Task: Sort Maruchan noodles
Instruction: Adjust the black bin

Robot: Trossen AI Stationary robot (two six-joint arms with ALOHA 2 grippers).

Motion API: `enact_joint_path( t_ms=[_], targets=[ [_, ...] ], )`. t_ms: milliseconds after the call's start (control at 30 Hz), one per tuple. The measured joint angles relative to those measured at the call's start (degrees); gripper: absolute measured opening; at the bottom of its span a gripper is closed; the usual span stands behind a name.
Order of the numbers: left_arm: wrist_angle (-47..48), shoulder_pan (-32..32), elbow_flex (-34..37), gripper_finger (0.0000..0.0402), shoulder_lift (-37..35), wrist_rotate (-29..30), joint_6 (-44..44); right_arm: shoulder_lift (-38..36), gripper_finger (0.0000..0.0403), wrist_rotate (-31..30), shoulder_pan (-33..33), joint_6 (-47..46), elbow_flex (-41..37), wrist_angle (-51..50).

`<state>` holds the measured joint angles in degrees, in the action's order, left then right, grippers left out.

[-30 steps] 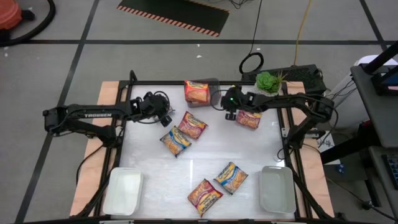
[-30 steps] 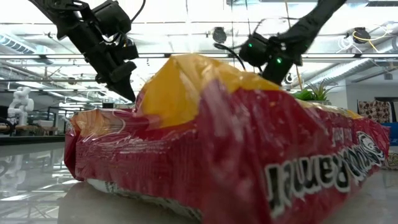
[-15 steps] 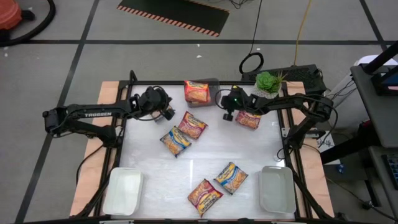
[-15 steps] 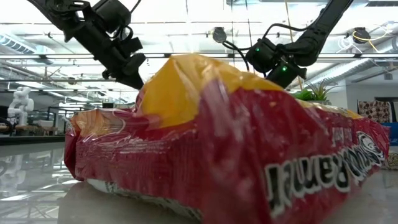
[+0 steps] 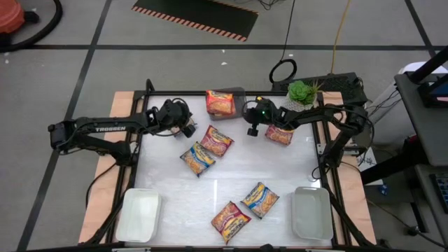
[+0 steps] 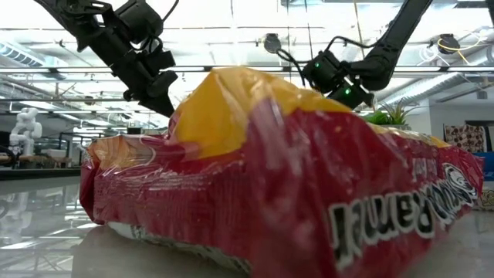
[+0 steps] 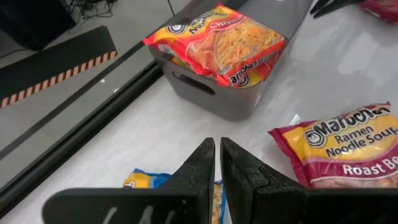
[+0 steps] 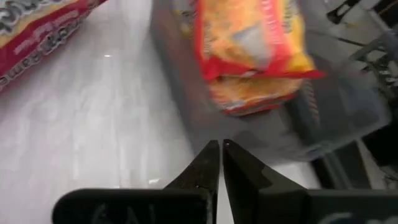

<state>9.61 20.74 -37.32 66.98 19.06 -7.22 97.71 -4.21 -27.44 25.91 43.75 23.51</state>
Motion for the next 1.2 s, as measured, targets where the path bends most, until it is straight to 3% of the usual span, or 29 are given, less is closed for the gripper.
enact_joint_path(
  t_ms=[400,700,933,1200],
  targets=[
    [0.06,-0.62,0.0,0.0033,0.0,-0.1,-0.31,9.87,0.0012,0.45,0.5,-2.71,4.98,8.2],
    [0.68,-0.6,0.0,0.0033,0.0,-0.1,-0.42,16.59,0.0012,0.6,0.89,-7.93,10.95,8.45],
    [1.55,-0.58,0.0,0.0033,0.0,-0.1,-0.79,17.62,0.0012,-5.9,2.73,-8.47,13.7,7.82],
    [2.39,-0.58,0.0,0.0033,0.0,-0.1,-1.74,17.2,0.0006,-9.24,3.04,-8.31,14.01,7.41]
  ],
)
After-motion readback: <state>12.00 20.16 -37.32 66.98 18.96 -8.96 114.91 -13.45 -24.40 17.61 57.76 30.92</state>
